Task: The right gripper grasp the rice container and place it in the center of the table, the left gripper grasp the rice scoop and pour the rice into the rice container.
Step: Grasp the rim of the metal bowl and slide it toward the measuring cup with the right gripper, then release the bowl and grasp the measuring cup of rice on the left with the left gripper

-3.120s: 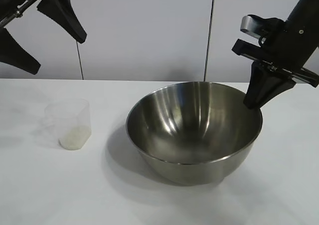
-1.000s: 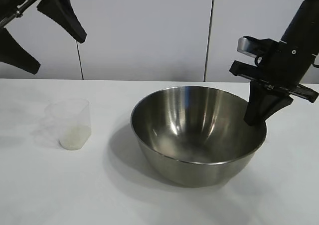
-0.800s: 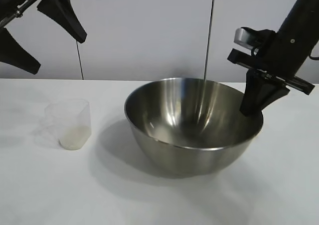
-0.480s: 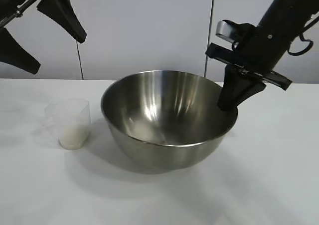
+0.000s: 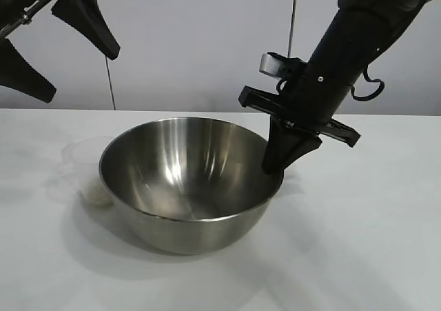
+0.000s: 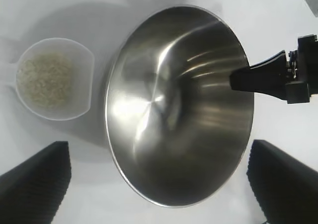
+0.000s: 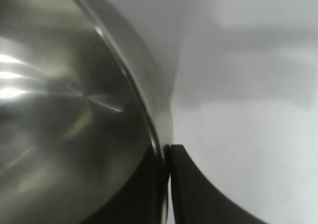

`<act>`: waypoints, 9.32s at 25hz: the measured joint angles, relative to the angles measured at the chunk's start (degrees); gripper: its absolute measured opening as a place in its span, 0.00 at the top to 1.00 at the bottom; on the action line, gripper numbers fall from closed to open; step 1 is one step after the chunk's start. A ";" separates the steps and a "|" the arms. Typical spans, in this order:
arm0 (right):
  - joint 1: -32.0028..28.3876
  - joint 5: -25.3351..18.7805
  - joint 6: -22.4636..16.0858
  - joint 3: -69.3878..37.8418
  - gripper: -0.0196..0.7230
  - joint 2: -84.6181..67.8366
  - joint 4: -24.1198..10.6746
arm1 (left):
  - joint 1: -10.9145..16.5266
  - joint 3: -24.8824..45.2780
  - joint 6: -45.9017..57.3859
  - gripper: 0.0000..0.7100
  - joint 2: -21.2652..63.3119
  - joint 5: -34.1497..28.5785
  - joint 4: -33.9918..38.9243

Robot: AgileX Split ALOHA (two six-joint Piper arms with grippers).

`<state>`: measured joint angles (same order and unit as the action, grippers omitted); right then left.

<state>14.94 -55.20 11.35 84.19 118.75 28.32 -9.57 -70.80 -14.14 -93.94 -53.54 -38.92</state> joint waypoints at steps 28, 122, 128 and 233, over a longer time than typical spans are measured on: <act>-23.62 -2.28 -5.47 8.41 0.26 -17.58 -29.54 | 0.00 0.00 0.00 0.02 0.00 0.00 0.00; -18.17 -7.84 -0.59 -57.14 0.30 -119.82 -22.10 | 0.00 -1.70 -7.14 0.02 0.31 1.12 -0.04; -18.17 -7.84 -0.59 -57.14 0.30 -119.82 -22.10 | 0.00 -2.01 -12.50 0.02 8.99 14.13 9.51; -18.17 -7.78 -0.80 -57.14 0.30 -119.82 -22.10 | 16.35 35.68 18.18 0.12 -33.12 119.51 78.36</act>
<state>-3.24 -62.98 10.55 27.05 -1.07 6.22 6.78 -35.11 4.04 -127.06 65.97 39.44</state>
